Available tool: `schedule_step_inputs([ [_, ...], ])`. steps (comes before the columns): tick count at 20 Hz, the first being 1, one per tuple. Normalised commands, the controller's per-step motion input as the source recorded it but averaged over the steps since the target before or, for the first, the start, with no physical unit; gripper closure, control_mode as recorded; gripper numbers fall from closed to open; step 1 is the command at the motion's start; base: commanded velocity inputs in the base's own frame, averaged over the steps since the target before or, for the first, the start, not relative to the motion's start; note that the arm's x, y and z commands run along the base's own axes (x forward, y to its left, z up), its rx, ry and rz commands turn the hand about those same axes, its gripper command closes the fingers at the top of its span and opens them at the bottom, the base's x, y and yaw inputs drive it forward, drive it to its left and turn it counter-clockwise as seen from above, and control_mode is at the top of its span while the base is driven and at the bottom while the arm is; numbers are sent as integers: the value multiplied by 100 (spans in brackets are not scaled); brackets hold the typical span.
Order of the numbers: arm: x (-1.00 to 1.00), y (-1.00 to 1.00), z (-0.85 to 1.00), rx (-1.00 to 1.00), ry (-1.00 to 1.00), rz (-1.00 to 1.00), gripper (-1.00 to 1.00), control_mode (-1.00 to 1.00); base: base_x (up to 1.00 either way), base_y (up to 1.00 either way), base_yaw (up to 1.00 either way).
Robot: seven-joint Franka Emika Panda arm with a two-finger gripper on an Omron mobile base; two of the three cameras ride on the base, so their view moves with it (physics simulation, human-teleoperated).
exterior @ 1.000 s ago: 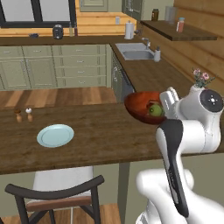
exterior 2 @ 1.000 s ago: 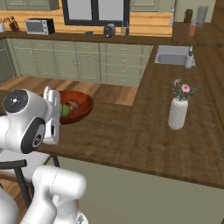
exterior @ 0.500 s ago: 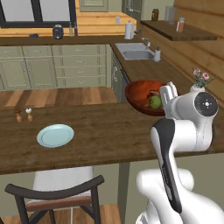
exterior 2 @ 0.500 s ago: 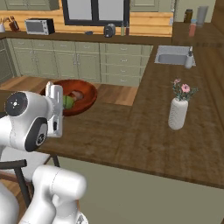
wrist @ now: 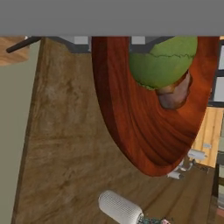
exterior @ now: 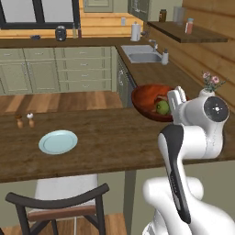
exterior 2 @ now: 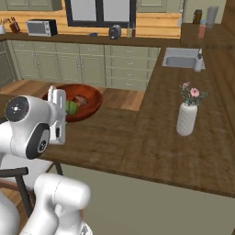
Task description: Pick the chicken drumstick and lime from their plates and place them in the bowl. Then put the bowl in the fridge.
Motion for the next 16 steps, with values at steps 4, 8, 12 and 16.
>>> schedule_step_inputs([
  [4, 0, 0, 0, 0, 0, 0, 100, 100, -76, 1, 0],
  [8, 0, 0, 0, 0, 0, 0, 100, 100, -97, 26, 10],
  [12, 0, 0, 0, 0, 0, 0, 100, 100, -84, 80, 16],
  [16, 0, 0, 0, 0, 0, 0, 100, 100, -40, 100, 20],
])
